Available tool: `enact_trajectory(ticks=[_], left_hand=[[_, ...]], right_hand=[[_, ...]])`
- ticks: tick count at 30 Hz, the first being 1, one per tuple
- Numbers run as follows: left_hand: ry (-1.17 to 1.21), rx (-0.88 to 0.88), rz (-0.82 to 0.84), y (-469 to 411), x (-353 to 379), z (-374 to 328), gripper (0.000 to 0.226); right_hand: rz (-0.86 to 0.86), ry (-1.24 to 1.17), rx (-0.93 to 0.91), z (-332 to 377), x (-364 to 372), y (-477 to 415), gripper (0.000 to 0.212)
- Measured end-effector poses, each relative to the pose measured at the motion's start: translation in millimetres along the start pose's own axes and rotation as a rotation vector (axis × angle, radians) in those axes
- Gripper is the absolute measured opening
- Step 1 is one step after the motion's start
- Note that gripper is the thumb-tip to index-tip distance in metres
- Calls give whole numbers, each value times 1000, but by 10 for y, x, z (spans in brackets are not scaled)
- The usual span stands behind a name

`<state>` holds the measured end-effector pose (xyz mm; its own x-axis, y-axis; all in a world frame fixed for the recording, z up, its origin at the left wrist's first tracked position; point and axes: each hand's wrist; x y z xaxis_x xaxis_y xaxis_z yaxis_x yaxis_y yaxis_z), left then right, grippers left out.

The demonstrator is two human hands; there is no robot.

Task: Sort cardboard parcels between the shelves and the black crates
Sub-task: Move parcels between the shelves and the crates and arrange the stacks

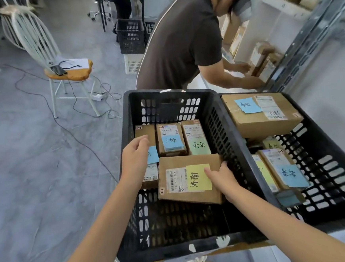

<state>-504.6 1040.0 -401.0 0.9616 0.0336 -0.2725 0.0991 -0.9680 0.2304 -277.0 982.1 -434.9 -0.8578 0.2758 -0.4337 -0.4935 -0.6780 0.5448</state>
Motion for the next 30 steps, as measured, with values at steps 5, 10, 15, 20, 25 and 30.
enact_trajectory(ticks=[5,10,15,20,25,30], left_hand=[[-5,-7,2,-9,20,6,33],[-6,-8,-9,-13,27,25,32],[-43,0,-1,12,23,8,34],[-67,0,13,28,16,4,36],[-82,-14,-9,23,29,-7,36],[-96,-5,3,43,20,11,35]], right_hand=[[-42,241,19,-26,45,162,91],[-3,277,41,131,-9,210,102],[17,0,53,-71,-73,344,115],[53,-378,176,-139,-190,482,88],[91,-546,423,-173,-237,537,86],[278,-659,537,-169,-375,655,65]])
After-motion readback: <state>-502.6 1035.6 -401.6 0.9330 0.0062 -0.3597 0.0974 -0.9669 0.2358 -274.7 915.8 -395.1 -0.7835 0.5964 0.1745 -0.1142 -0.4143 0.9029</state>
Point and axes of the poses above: each hand's wrist, its own y-axis away from the middle knuckle, its own x-axis out of the palm, z = x × y, and after that the axes turned 13 degrees about -y, right-handed
